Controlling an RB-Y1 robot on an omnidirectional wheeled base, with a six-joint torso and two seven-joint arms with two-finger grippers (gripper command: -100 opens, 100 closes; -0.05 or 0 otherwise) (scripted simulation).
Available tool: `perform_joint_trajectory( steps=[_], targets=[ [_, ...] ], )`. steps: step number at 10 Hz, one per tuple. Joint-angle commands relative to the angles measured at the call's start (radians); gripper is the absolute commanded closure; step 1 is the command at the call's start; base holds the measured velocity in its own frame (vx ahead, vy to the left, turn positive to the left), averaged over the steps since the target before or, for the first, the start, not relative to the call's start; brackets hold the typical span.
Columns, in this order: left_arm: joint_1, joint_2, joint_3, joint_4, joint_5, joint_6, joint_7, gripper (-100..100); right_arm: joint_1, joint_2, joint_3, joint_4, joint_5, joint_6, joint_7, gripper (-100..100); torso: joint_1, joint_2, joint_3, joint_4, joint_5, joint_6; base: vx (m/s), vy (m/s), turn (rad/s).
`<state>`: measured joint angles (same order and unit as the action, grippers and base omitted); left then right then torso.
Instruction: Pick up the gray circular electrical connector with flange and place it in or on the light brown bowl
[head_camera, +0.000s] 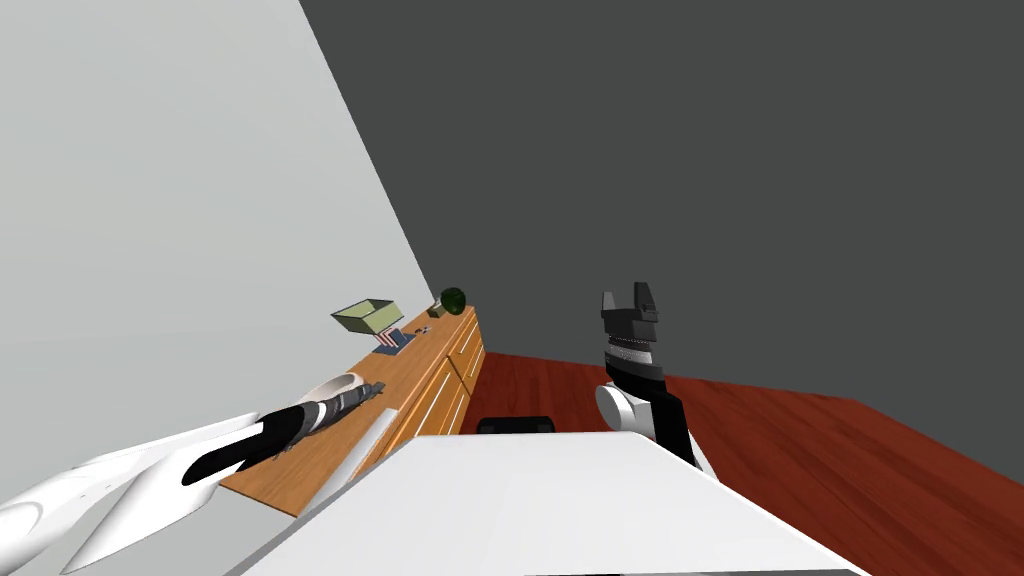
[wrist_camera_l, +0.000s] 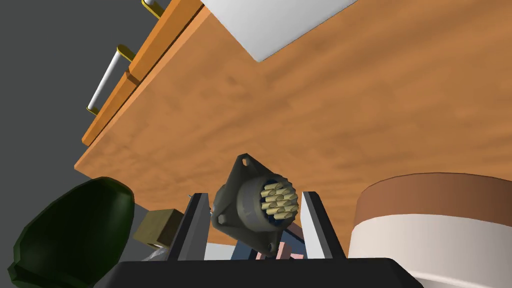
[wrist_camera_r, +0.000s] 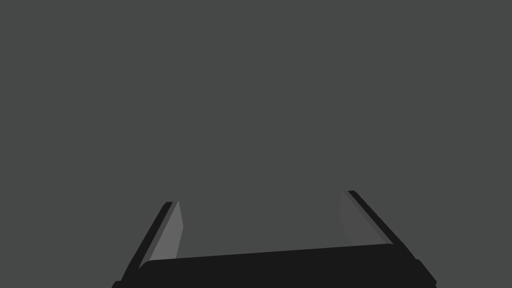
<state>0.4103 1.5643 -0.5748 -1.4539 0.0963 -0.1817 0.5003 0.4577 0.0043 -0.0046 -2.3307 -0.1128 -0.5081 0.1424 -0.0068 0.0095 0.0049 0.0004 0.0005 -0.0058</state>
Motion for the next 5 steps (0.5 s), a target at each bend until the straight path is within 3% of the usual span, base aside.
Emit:
perform_joint_trajectory(
  steps=[1, 3, 5],
  targets=[
    [-0.024, 0.018, 0.027, 0.029, 0.025, -0.011, 0.003, 100, 0.000, 0.000, 0.000, 0.000, 0.000, 0.000, 0.000, 0, 0.000, 0.000, 0.000, 0.000, 0.000, 0.000, -0.168, -0.082, 0.162],
    [-0.046, 0.015, 0.052, 0.054, 0.037, -0.007, 0.011, 100, 0.000, 0.000, 0.000, 0.000, 0.000, 0.000, 0.000, 0, 0.001, 0.002, 0.001, 0.000, 0.000, -0.001, -0.142, -0.033, 0.141],
    [-0.060, -0.005, 0.085, 0.073, 0.042, 0.014, 0.023, 100, 0.000, 0.000, 0.000, 0.000, 0.000, 0.000, 0.000, 0, 0.009, -0.004, -0.002, -0.001, 0.002, -0.001, -0.034, 0.074, 0.099]
  ],
)
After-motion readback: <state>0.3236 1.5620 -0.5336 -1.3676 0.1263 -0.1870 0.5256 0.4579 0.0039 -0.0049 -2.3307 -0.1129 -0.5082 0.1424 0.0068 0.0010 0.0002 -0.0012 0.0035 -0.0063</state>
